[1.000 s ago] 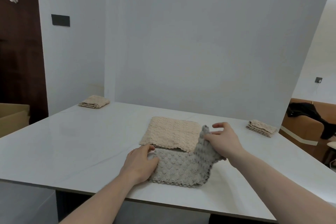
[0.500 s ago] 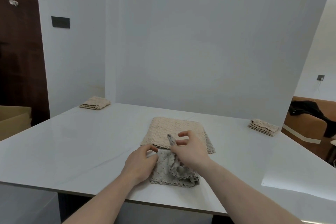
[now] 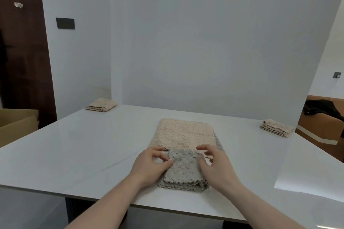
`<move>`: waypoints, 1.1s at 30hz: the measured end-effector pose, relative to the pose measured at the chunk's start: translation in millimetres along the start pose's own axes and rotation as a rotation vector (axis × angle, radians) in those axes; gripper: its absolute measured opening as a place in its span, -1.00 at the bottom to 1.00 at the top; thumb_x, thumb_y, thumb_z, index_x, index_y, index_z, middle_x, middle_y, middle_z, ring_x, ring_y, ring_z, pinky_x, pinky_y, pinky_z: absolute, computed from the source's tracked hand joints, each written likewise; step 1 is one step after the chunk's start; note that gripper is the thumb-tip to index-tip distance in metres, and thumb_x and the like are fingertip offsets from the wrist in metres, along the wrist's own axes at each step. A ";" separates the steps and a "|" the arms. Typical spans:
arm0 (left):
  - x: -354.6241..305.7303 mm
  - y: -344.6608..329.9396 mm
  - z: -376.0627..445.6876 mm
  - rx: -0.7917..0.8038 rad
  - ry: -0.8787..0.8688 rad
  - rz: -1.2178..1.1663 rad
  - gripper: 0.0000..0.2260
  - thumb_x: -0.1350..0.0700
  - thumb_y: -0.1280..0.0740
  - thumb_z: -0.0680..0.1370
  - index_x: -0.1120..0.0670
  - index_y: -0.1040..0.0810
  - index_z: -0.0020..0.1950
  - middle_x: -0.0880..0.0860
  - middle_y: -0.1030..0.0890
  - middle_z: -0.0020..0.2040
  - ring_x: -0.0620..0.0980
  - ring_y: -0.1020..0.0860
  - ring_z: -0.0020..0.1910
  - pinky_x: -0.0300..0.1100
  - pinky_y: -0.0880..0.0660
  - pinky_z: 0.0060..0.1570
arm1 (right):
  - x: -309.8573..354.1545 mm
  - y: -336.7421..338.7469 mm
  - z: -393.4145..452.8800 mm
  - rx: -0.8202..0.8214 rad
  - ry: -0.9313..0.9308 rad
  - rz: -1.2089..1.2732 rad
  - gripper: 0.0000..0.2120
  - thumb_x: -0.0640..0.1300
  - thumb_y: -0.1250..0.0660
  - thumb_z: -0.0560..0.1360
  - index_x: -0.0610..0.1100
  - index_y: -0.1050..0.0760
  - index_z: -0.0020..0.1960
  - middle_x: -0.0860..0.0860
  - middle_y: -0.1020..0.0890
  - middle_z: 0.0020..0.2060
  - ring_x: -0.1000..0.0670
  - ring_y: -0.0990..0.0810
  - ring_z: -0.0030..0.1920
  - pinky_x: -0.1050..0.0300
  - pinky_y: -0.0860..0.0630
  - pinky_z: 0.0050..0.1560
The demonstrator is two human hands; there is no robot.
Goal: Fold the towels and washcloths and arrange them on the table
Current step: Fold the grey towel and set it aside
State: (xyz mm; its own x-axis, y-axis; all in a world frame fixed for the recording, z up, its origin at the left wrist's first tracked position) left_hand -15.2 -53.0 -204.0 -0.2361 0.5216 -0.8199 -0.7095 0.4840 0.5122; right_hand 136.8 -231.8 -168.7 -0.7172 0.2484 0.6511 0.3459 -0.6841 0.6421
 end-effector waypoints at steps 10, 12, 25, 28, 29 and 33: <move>6.9 0.4 3.2 -0.053 0.024 -0.024 -0.85 0.01 -0.52 0.44 0.01 -0.66 -0.30 -0.25 -0.64 0.10 -0.26 -0.54 0.20 -0.14 -0.40 0.27 | -27.6 -24.5 -18.6 0.166 0.027 -0.182 -0.54 0.24 -0.12 0.64 0.18 -0.39 0.51 0.34 -0.30 0.50 0.21 -0.23 0.52 0.18 -0.13 0.56; 6.0 -2.4 2.5 -0.028 0.024 0.076 -0.88 0.00 -0.48 0.39 -0.02 -0.64 -0.32 -0.28 -0.64 0.09 -0.23 -0.56 0.18 -0.09 -0.47 0.29 | -28.2 -27.7 -18.0 0.192 0.032 -0.250 -0.53 0.25 -0.09 0.65 0.18 -0.38 0.51 0.30 -0.29 0.54 0.17 -0.23 0.54 0.10 -0.14 0.58; 10.4 -1.2 5.3 -0.072 0.008 0.151 -0.83 -0.07 -0.56 0.39 -0.12 -0.64 -0.34 -0.30 -0.61 0.08 -0.21 -0.54 0.20 0.03 -0.37 0.36 | -22.8 -26.0 -19.3 0.219 0.013 -0.298 -0.53 0.24 -0.09 0.63 0.19 -0.39 0.50 0.28 -0.32 0.52 0.13 -0.24 0.52 0.07 -0.17 0.53; 10.7 0.2 2.2 -0.093 -0.011 0.157 -0.81 -0.11 -0.55 0.41 -0.11 -0.62 -0.30 -0.29 -0.60 0.05 -0.19 -0.54 0.17 0.05 -0.39 0.34 | -22.0 -23.0 -20.4 0.212 0.013 -0.251 -0.51 0.26 -0.14 0.60 0.18 -0.40 0.49 0.31 -0.33 0.50 0.17 -0.27 0.50 0.09 -0.18 0.53; 10.0 0.5 1.4 -0.101 -0.011 0.153 -0.78 -0.12 -0.54 0.42 -0.07 -0.61 -0.31 -0.29 -0.60 0.04 -0.18 -0.54 0.17 0.05 -0.40 0.33 | -22.6 -20.5 -20.9 0.202 0.007 -0.203 -0.50 0.27 -0.18 0.59 0.18 -0.41 0.48 0.33 -0.34 0.48 0.20 -0.29 0.48 0.10 -0.21 0.53; 5.3 3.8 -1.7 -0.156 0.022 0.091 -0.59 -0.31 -0.36 0.46 -0.01 -0.51 -0.35 -0.23 -0.64 -0.03 -0.18 -0.57 0.10 0.08 -0.47 0.24 | -27.8 -9.9 -20.3 0.132 -0.119 0.148 -0.55 0.24 -0.30 0.56 0.22 -0.43 0.43 0.36 -0.43 0.31 0.29 -0.50 0.28 0.10 -0.44 0.41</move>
State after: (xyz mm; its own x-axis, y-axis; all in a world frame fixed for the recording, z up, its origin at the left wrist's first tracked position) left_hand -20.3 -49.5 -206.8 -0.3174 0.5422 -0.7780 -0.7782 0.3199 0.5404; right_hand 141.0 -245.8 -201.3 -0.5793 0.2361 0.7802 0.5238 -0.6255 0.5782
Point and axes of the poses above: each hand's wrist, its own z-axis towards the middle knuckle, its own y-axis out of the back of the hand, x = y × z, the point moved 3 cm from there along z, towards the middle knuckle
